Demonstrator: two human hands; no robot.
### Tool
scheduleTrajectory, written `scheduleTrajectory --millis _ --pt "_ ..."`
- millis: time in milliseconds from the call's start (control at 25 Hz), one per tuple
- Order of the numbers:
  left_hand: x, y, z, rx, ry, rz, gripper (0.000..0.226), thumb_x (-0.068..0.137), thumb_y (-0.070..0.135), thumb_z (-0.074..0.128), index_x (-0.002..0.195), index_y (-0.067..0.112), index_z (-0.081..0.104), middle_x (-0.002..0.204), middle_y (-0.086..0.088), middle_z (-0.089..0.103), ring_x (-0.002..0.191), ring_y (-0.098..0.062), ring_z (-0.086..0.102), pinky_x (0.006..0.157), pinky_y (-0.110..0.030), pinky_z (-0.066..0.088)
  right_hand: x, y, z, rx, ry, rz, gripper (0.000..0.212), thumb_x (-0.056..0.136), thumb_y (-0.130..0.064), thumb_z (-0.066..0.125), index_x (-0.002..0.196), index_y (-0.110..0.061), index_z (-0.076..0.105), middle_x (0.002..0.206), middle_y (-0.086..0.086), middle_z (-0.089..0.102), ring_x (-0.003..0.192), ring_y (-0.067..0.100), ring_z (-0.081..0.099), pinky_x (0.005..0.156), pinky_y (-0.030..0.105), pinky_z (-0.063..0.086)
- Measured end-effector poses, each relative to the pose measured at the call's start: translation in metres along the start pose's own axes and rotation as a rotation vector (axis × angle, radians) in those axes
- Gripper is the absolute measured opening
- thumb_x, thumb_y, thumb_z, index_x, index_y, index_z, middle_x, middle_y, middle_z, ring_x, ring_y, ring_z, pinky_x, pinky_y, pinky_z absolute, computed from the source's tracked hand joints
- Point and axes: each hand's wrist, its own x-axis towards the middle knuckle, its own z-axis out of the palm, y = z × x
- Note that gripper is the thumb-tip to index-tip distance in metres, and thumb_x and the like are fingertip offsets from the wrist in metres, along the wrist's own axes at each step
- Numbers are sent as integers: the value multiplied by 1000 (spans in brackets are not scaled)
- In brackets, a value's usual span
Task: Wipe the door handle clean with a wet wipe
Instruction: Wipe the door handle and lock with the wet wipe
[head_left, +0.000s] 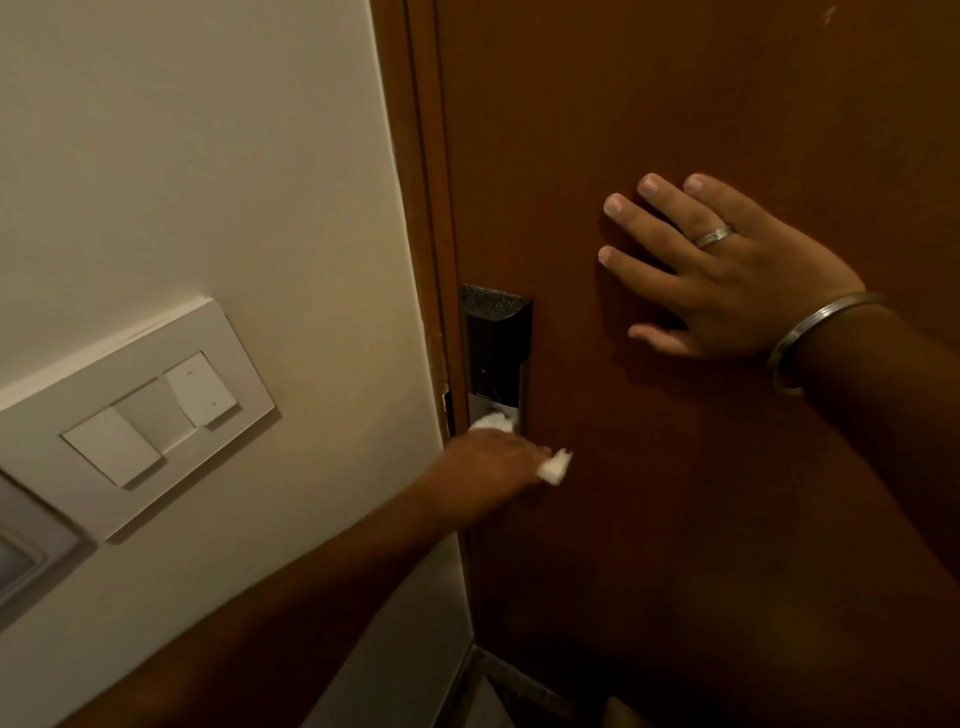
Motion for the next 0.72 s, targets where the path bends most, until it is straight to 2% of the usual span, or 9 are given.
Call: scheduleTrajectory --millis 120,280,360,440,520,600,720 --pt "15 43 23 41 -11 -49 66 62 10 88 121 2 59 118 -22 65 103 -34 65 83 -48 54 -1 0 0 -2 8 -8 75 95 -63 25 149 -13 40 160 23 29 146 43 31 118 52 25" --pt "-11 19 18 67 140 -28 56 72 15 80 123 7 60 124 -17 63 114 -31 59 96 -44 45 0 -2 2 -2 17 -10 75 95 -63 27 148 -13 40 160 23 29 146 43 31 118 53 25" --pt "-24 -10 5 43 170 -96 51 72 13 82 119 9 63 122 -15 66 112 -31 61 90 -45 51 -2 -3 3 -13 13 -6 76 95 -64 25 149 -13 39 160 23 28 146 43 30 118 53 24" --pt "-23 -34 -6 41 142 -162 49 69 7 84 114 8 66 117 -16 68 103 -33 66 77 -48 59 -3 1 3 -12 -6 -13 76 95 -64 23 149 -13 38 161 23 26 147 43 29 119 53 23" --pt "-18 -42 -11 1 141 -177 48 65 1 85 109 5 68 109 -18 71 95 -33 69 71 -49 60 -2 0 3 -7 -2 -12 75 95 -64 25 149 -13 39 160 23 27 147 43 29 119 53 24" --pt "-20 -38 -5 32 164 -129 49 63 3 87 109 4 67 109 -19 70 97 -32 69 80 -45 58 -3 -2 3 -13 4 -19 75 95 -64 26 149 -13 40 160 23 28 146 43 30 119 53 25" --pt "-22 -10 10 94 215 23 46 72 13 80 114 3 65 116 -18 68 108 -30 64 96 -39 44 -4 -1 3 -19 -18 -21 75 95 -63 23 149 -13 38 160 23 26 147 44 29 119 54 24"
